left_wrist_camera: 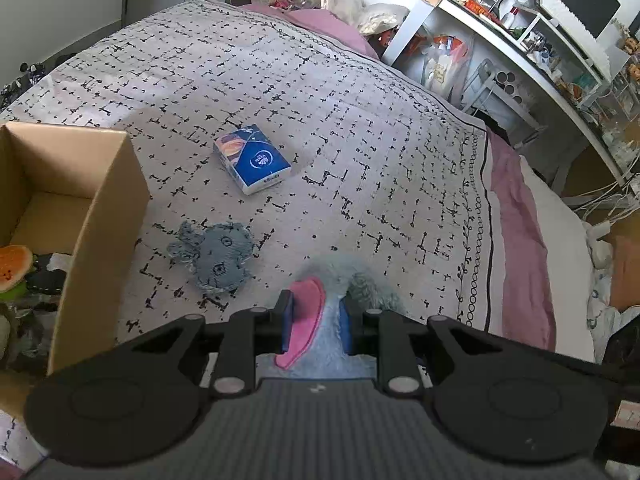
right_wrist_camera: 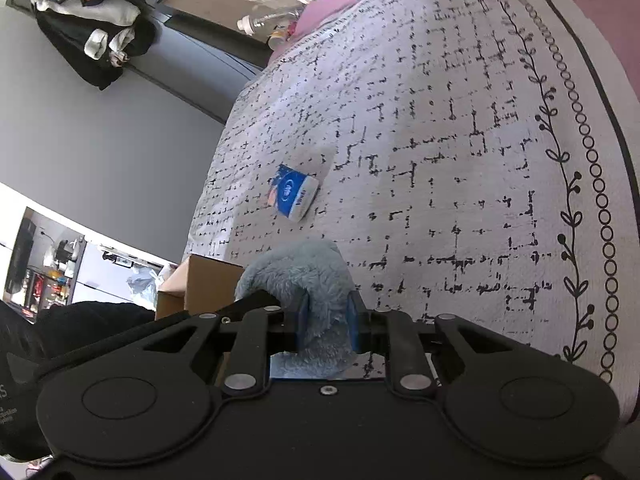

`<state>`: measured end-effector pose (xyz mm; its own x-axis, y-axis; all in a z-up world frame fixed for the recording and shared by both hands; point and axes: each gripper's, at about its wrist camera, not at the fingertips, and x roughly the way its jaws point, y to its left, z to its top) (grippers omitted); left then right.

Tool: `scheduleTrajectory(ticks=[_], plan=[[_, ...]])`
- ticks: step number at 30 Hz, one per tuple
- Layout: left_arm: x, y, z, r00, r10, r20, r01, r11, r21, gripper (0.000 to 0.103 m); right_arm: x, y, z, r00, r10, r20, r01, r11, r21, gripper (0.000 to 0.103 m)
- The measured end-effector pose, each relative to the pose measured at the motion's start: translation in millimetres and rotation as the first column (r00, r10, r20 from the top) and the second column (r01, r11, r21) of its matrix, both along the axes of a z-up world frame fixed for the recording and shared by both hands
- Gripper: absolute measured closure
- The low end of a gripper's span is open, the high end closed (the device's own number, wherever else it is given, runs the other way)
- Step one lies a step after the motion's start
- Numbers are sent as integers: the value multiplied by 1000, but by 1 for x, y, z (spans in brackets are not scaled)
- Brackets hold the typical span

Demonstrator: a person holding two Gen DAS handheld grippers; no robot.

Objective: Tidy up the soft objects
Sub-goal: 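Lift and carry the grey fluffy plush over the box with both tools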

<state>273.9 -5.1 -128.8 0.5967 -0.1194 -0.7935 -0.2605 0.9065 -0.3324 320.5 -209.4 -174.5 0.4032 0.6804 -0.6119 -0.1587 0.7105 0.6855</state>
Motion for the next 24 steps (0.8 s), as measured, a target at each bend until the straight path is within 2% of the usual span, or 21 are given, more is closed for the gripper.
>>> scheduleTrajectory(ticks=[24], plan=[[-55, 26, 68, 990, -16, 140, 22, 999, -44, 81, -51, 26, 88, 983, -34, 183, 42, 998, -37, 84]])
